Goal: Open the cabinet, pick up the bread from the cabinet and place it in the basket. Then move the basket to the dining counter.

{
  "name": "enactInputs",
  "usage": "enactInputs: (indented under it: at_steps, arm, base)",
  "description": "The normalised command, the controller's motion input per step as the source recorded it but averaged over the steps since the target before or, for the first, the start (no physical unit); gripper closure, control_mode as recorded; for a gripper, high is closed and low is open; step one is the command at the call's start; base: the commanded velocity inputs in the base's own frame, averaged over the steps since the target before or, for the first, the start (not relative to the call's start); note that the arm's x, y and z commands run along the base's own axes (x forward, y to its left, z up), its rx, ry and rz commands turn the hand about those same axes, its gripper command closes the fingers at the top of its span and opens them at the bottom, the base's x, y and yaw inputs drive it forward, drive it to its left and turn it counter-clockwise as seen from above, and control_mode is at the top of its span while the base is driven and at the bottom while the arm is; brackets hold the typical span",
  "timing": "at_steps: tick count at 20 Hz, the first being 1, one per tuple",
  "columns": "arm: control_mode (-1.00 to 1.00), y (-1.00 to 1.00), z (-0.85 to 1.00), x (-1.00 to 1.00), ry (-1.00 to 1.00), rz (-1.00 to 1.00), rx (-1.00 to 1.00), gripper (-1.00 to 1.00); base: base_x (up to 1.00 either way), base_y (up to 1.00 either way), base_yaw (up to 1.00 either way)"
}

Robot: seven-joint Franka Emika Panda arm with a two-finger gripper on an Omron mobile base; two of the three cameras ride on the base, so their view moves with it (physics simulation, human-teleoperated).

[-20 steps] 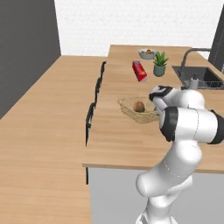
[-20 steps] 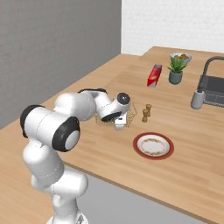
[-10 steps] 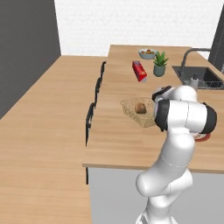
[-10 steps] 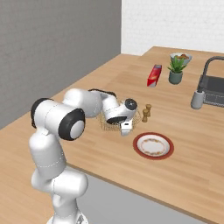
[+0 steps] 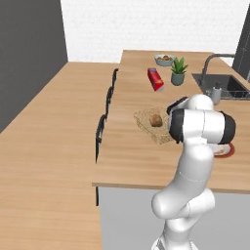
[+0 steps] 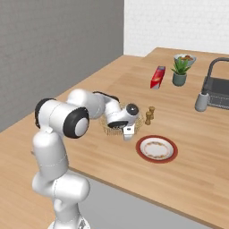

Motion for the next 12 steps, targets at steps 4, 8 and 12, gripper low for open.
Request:
enactInputs:
  at_steps: [4, 8, 12]
  arm:
    - [-1.00, 0.23, -0.43, 0.50, 0.13, 0.00, -0.05, 1.00]
    - [-1.00, 0.16, -0.56, 0.51, 0.17, 0.00, -0.04, 1.00]
    - [-1.00, 0.02, -0.48, 0.38, 0.16, 0.00, 0.00, 1.00]
  base:
    - [0.00, 0.00, 0.00]
    - [0.00, 0.00, 0.00]
    - [0.00, 0.00, 0.00]
